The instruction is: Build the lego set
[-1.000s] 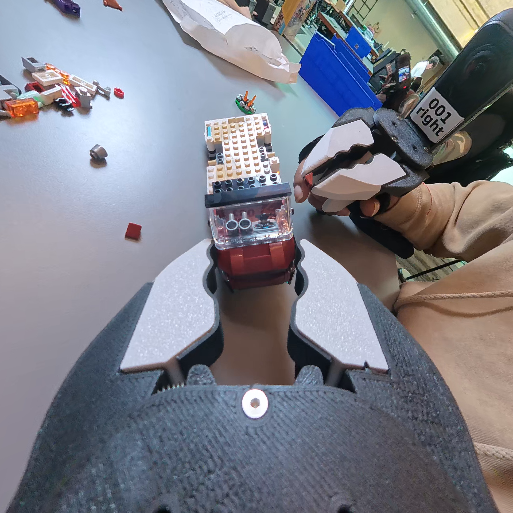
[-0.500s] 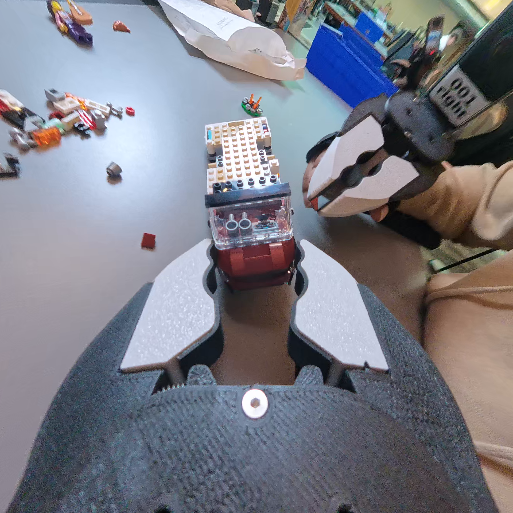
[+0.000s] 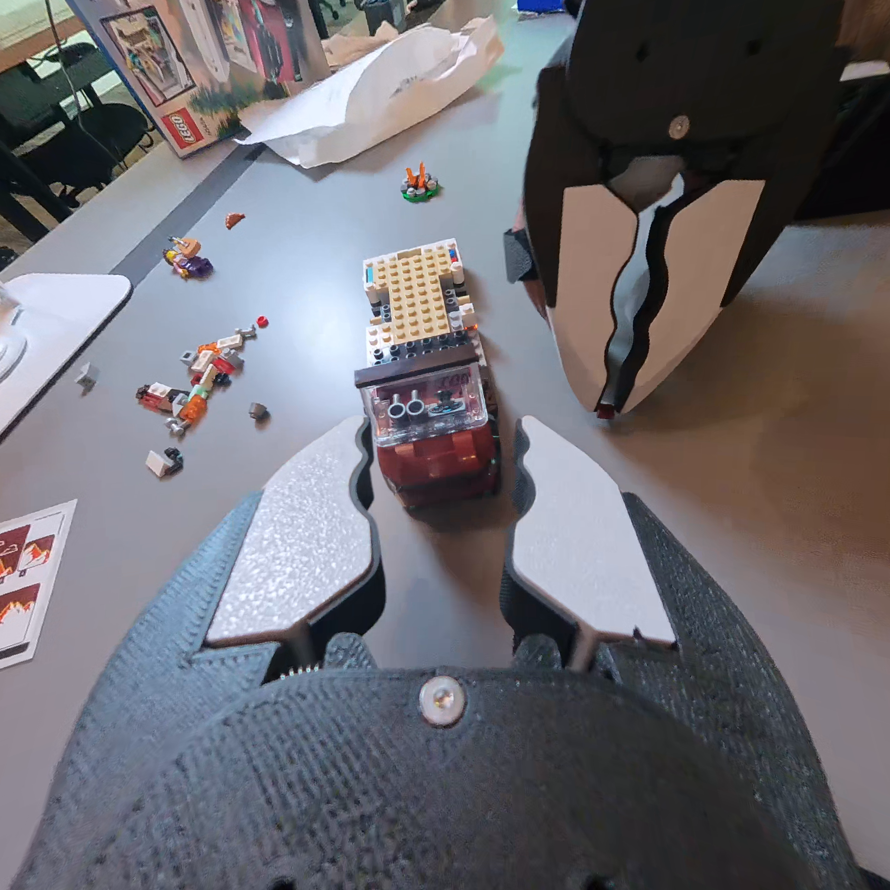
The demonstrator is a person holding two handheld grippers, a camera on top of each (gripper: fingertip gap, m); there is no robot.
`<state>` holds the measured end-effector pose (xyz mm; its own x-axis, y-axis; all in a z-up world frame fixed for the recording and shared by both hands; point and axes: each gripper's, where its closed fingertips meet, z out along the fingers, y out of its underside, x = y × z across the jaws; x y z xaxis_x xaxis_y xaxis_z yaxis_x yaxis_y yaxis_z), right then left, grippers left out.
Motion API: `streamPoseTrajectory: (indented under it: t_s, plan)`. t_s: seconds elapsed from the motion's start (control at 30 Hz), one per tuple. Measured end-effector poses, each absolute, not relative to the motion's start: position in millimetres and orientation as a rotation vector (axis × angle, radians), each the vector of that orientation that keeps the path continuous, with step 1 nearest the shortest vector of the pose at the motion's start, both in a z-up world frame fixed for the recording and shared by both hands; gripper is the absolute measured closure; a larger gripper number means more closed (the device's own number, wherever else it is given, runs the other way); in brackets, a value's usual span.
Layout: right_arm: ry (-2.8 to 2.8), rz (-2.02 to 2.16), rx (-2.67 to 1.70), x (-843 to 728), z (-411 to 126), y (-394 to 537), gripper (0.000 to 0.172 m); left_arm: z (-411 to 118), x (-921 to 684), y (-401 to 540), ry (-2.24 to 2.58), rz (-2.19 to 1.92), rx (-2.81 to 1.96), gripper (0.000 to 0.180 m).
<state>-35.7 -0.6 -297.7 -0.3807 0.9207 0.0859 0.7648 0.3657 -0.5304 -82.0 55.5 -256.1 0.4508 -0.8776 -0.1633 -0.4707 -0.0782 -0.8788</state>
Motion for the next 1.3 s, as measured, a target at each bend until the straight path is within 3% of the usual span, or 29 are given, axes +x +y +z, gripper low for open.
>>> streamPoseTrajectory:
  t_s: [0.13,0.27,0.6,1.3]
  plan:
    - [-2.374,0.564,-1.457,-38.0,-295.6,-4.4,0.147,-256.2,-82.2,54.1,1.216,-0.426,-1.685,0.127]
    - [-2.300,0.628,-1.511,-33.6,-290.9,-6.8,0.146,-249.5,-80.1,46.5,1.249,-0.416,-1.648,0.132]
    - [-2.199,0.660,-1.620,-36.1,-300.1,-2.7,0.160,-268.2,-84.7,55.4,1.217,-0.423,-1.757,0.115]
    - [-2.153,0.646,-1.663,-37.4,-300.7,-4.6,0.166,-279.4,-84.2,56.8,1.188,-0.446,-1.822,0.127]
